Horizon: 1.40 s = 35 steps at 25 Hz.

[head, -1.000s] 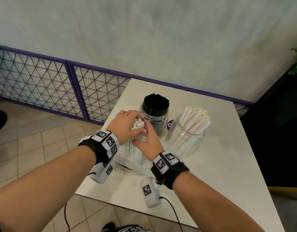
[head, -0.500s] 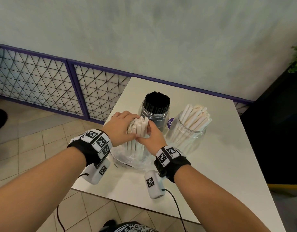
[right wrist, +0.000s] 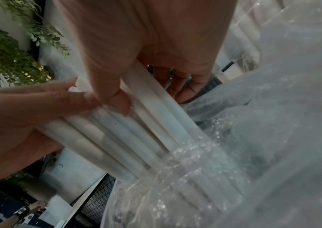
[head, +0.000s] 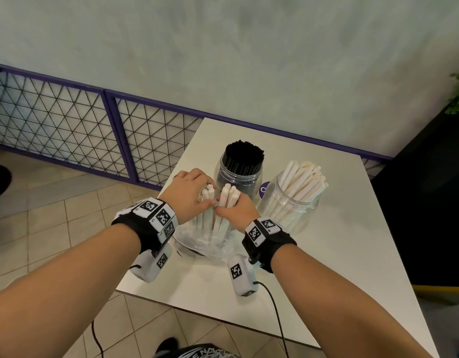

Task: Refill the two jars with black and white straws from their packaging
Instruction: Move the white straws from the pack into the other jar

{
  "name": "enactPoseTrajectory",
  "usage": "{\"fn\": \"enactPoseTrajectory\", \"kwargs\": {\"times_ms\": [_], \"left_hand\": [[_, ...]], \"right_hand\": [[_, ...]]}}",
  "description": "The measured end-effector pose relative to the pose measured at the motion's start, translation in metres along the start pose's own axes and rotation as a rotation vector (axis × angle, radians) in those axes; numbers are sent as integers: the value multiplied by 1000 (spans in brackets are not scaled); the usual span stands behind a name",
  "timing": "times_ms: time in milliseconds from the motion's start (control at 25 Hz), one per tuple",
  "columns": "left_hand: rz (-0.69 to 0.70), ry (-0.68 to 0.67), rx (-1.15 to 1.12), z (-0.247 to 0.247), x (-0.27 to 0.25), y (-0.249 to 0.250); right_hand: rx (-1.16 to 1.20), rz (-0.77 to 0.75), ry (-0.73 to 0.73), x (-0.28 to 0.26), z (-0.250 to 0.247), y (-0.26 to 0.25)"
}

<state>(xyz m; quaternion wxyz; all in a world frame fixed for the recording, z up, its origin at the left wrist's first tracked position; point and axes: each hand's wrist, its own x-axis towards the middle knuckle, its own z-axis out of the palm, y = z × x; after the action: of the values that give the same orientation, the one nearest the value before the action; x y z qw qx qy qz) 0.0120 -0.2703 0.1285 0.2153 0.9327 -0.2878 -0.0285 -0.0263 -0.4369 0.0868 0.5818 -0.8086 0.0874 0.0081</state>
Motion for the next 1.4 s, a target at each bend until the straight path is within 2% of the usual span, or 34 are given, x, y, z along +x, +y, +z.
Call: {"fn": "enactPoseTrajectory", "kwargs": {"times_ms": [160, 400, 600, 720, 880, 960, 1080, 1160, 1400], "left_hand": [[-10, 7, 22, 0, 2, -1], [-26, 21, 32, 0, 5, -2], [-33, -14, 49, -2, 7, 3], [-16, -18, 45, -5, 7, 5], [-9, 25, 22, -3, 8, 7], [-6, 29, 30, -1, 9, 8], [-9, 23, 34, 1, 11, 9], [-5, 23, 34, 2, 12, 10], [26, 31, 35, 5, 19, 11]], "right_hand": [[-8, -16, -39, -2, 5, -2], [26, -64, 73, -6, 6, -2], [115, -68, -10, -9, 7, -7], [114, -70, 57, -9, 4, -7], [240, -127, 156, -16, -5, -11], [200, -107, 134, -21, -7, -1], [113, 18, 97, -25, -9, 19], [140, 32, 106, -27, -15, 20], [287, -179, 203, -34, -84, -42]]}}
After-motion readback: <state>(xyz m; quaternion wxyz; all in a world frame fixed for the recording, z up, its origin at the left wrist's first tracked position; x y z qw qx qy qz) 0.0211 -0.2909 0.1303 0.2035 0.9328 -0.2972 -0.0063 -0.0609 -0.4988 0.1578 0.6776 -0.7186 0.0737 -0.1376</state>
